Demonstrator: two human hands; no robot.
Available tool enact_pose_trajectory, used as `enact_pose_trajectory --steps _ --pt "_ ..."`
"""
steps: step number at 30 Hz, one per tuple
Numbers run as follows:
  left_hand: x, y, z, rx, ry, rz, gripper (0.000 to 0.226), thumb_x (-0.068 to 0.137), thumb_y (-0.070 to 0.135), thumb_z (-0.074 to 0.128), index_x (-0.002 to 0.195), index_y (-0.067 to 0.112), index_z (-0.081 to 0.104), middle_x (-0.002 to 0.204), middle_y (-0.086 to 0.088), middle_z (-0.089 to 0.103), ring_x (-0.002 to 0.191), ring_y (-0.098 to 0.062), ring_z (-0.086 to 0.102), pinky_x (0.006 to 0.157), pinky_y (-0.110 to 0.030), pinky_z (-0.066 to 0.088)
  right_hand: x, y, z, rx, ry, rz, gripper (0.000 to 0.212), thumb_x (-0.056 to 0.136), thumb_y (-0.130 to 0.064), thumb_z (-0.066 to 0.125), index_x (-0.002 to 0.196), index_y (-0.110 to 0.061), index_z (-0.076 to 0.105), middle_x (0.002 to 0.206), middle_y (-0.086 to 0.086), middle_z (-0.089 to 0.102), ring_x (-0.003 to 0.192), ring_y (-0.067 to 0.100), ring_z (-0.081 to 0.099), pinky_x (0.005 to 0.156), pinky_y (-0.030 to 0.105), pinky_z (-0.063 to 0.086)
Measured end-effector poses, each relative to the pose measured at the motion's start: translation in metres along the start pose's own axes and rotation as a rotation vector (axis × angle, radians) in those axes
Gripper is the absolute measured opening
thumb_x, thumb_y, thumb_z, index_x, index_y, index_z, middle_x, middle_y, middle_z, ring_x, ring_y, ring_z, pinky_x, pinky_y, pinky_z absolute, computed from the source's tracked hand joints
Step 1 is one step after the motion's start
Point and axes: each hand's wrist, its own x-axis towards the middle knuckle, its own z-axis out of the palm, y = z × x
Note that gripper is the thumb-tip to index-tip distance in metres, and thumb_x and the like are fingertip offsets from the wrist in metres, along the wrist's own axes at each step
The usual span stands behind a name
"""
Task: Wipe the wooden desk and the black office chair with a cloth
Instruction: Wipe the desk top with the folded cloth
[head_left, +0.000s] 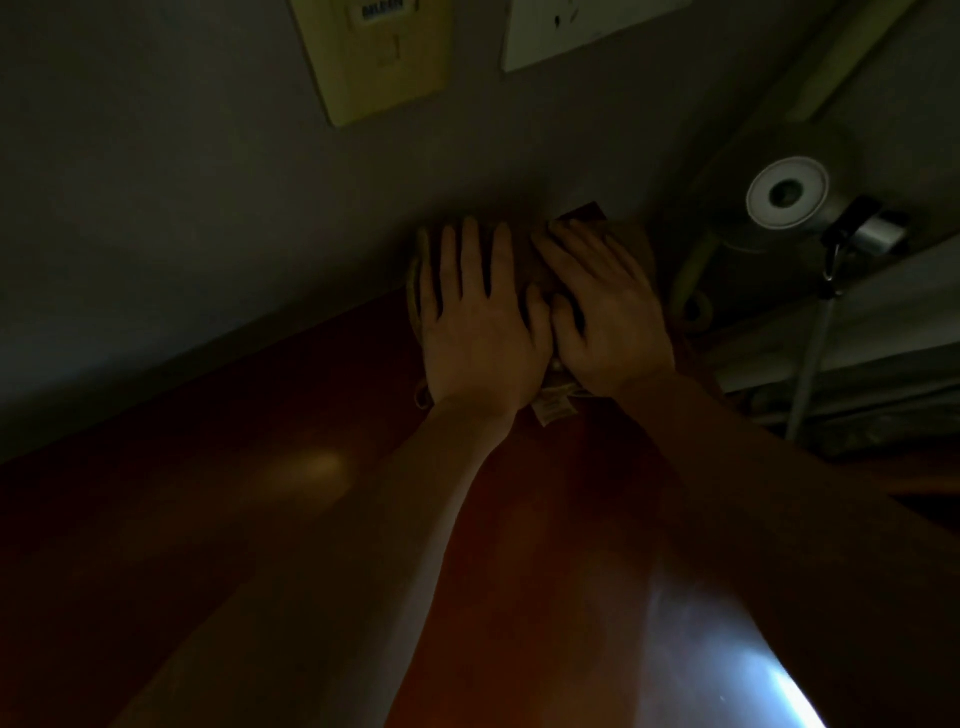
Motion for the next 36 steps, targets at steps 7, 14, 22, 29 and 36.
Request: enact_pose_trajectory --steps 7,14,22,29,36 --pt "0.015 0.004 0.005 -0.01 -0.031 -0.013 0.064 0.104 0.044 0.035 0.161 0.014 0.032 0.167 -0.016 0.028 0.157 -0.034 0.018 0.127 -0.048 0.012 0.015 0.009 -0.001 -0.025 -0.031 -0.007 0.056 0.097 -0.018 0.047 0.152 -0.01 0.047 0.157 0.014 0.045 0.149 0.028 0.039 0.124 0.047 0.025" --pt "0.03 0.007 0.012 -0.01 -0.05 -0.02 0.064 0.104 0.044 0.034 0.16 0.013 0.034 0.164 -0.017 0.034 0.155 -0.033 0.025 0.127 -0.05 0.015 0.029 0.018 -0.001 -0.041 -0.039 -0.009 0.055 0.098 -0.021 0.046 0.153 -0.011 0.047 0.158 0.012 0.044 0.149 0.026 0.038 0.125 0.045 0.024" --pt "0.047 0.013 0.018 0.009 -0.074 -0.044 0.06 0.105 0.044 0.032 0.157 0.016 0.04 0.159 -0.014 0.042 0.149 -0.03 0.036 0.125 -0.048 0.018 0.043 0.027 0.0 -0.028 -0.013 0.003 0.056 0.098 -0.027 0.039 0.15 -0.01 0.051 0.155 0.012 0.049 0.146 0.027 0.042 0.124 0.046 0.026" --pt "0.049 0.013 0.017 0.007 -0.096 -0.065 0.057 0.105 0.044 0.034 0.154 0.017 0.044 0.155 -0.013 0.047 0.145 -0.032 0.041 0.121 -0.049 0.025 0.045 0.026 -0.003 -0.029 -0.026 0.046 0.052 0.098 -0.023 0.048 0.149 -0.011 0.053 0.155 0.013 0.049 0.148 0.032 0.039 0.125 0.049 0.022" --pt "0.047 0.011 0.02 0.054 -0.081 -0.04 0.057 0.105 0.044 0.032 0.153 0.016 0.044 0.153 -0.012 0.049 0.141 -0.031 0.044 0.118 -0.048 0.029 0.04 0.025 0.0 -0.143 -0.068 0.121 0.054 0.101 -0.036 0.039 0.154 -0.023 0.046 0.16 0.003 0.043 0.153 0.026 0.028 0.126 0.049 0.007"
